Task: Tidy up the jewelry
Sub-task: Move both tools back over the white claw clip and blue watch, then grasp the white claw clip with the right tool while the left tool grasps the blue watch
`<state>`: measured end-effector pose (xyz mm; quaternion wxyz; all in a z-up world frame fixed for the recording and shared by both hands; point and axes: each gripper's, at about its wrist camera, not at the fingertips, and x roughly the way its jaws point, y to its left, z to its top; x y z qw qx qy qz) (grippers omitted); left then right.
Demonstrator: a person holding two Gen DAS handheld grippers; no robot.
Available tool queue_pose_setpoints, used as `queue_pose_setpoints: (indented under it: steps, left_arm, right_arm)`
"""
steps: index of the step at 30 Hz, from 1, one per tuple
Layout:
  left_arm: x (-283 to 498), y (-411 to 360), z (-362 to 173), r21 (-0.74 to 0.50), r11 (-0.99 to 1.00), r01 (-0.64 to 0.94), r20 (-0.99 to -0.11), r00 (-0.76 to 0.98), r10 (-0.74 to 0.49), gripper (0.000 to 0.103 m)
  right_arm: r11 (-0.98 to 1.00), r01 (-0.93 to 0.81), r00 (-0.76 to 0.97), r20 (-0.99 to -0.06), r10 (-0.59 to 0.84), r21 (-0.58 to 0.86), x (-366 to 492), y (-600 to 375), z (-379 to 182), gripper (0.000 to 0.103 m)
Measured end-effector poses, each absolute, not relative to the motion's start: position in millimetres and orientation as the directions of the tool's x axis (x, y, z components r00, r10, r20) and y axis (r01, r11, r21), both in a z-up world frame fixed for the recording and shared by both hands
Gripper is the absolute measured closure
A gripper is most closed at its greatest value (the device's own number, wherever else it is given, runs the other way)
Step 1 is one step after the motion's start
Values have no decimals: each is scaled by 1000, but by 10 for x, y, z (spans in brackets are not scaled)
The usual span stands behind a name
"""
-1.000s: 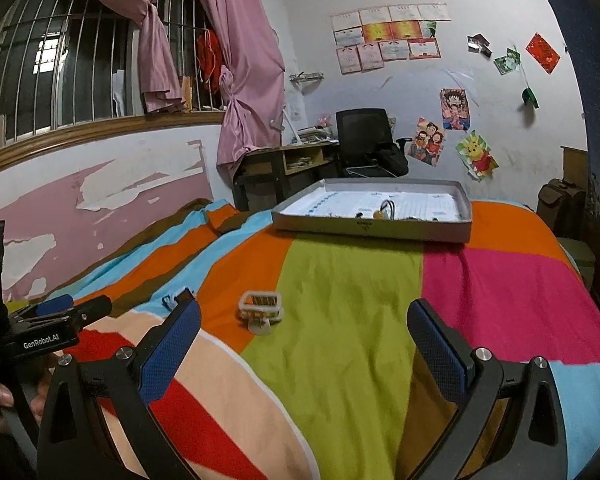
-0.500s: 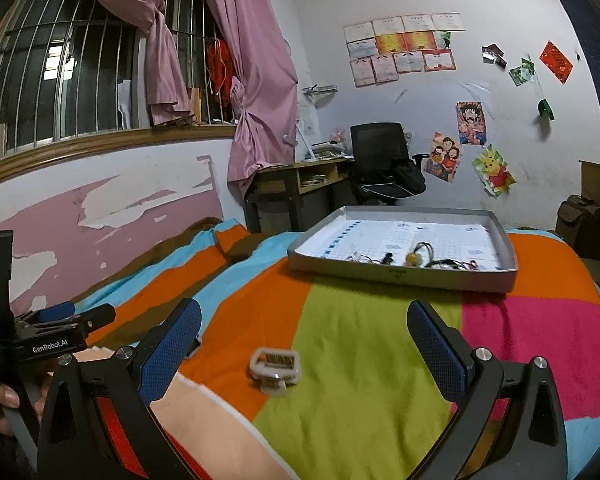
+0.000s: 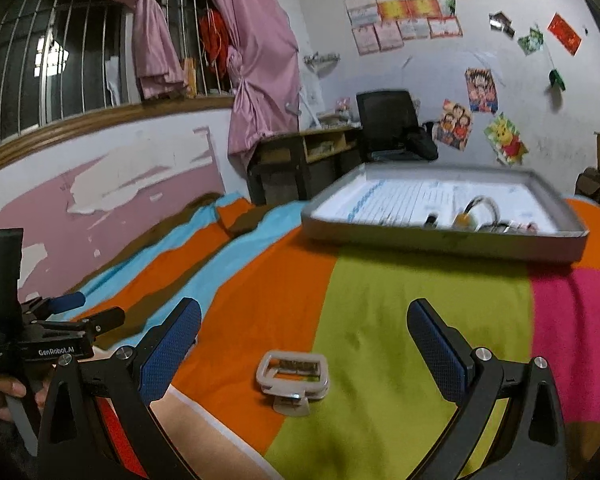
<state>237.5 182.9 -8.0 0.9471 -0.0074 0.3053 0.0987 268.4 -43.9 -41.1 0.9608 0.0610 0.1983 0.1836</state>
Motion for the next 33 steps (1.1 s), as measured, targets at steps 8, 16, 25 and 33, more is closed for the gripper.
queue_pose_setpoints:
  steps: [8,16,25,33]
  left_arm:
    - [2643,1803,-392,81,991,-111,-655,744,137,0]
    - [2890,1916,-588,64,990,-124,-700,702,133,28]
    - [2932,1909,-625,38,994,-99,-709,698,97,71]
    - [2927,1896,-625,32,997,-71,-710,700,73,86]
  right_arm:
    - [930,-319,798,-478,367,182,2938,-225,-878,1]
    - [929,-332,755,-545,365,163,3080,-39,-1142,2]
    - [933,-340,760,-551,344,115,3116,207,-1143,2]
    - [943,-315,761,-563,321,112,3089,227,-1116,14]
